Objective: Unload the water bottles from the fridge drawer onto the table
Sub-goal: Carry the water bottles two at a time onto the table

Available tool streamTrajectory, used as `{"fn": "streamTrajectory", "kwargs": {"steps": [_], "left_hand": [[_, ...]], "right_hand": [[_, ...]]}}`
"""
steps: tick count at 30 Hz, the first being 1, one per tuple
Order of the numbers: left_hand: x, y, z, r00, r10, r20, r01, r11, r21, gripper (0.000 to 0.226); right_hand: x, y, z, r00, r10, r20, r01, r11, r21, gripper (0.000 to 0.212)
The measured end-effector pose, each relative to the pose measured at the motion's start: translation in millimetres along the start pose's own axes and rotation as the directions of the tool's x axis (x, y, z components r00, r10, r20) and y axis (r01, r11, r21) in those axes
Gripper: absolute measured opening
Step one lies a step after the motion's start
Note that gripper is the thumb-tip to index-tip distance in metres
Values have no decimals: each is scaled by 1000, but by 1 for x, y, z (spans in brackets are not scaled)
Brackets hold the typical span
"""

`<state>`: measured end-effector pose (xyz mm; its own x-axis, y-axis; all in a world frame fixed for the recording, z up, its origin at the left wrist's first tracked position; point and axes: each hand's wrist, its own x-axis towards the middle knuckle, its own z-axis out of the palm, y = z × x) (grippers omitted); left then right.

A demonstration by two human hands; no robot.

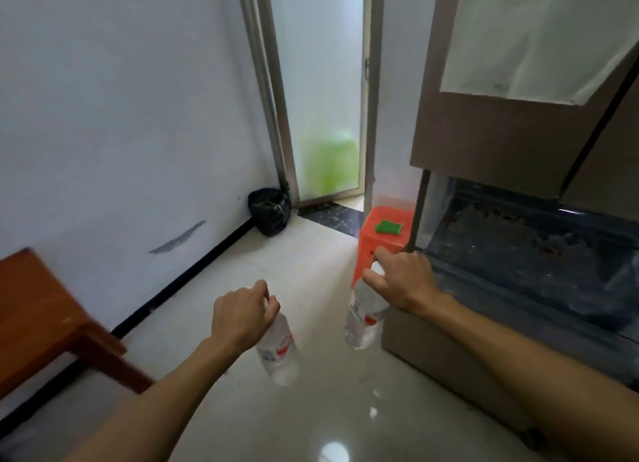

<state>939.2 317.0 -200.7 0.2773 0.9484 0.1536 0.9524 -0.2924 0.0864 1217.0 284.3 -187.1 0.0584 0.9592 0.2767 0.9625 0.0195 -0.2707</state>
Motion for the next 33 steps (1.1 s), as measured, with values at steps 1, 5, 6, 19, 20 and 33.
{"fn": "streamTrajectory", "kwargs": {"steps": [1, 5, 6, 19, 20, 33], "left_hand": [[-13, -25, -4, 999, -47, 2, 47, 999, 17, 32], [-69, -122, -27, 978, -208, -6, 208, 978, 32, 29], [-83, -146, -33, 970, -241, -21, 242, 970, 33, 27], [-236, -434, -91, 879, -469, -79, 476, 870, 126, 20], [-245, -451, -94, 865, -495, -81, 502, 854, 135, 20], [-305, -661, -94, 680, -733, -18, 729, 673, 126, 19]], "right_hand": [[2, -22, 8, 998, -51, 26, 52, 998, -18, 49], [12, -122, 33, 966, -233, 108, 238, 970, -40, 57], [14, -149, 38, 955, -272, 123, 278, 960, -35, 53], [17, -487, 155, 863, -445, 238, 417, 895, 160, 42], [20, -508, 160, 855, -460, 240, 432, 887, 161, 42], [82, -763, 270, 645, -712, 277, 683, 700, 209, 37]]}}
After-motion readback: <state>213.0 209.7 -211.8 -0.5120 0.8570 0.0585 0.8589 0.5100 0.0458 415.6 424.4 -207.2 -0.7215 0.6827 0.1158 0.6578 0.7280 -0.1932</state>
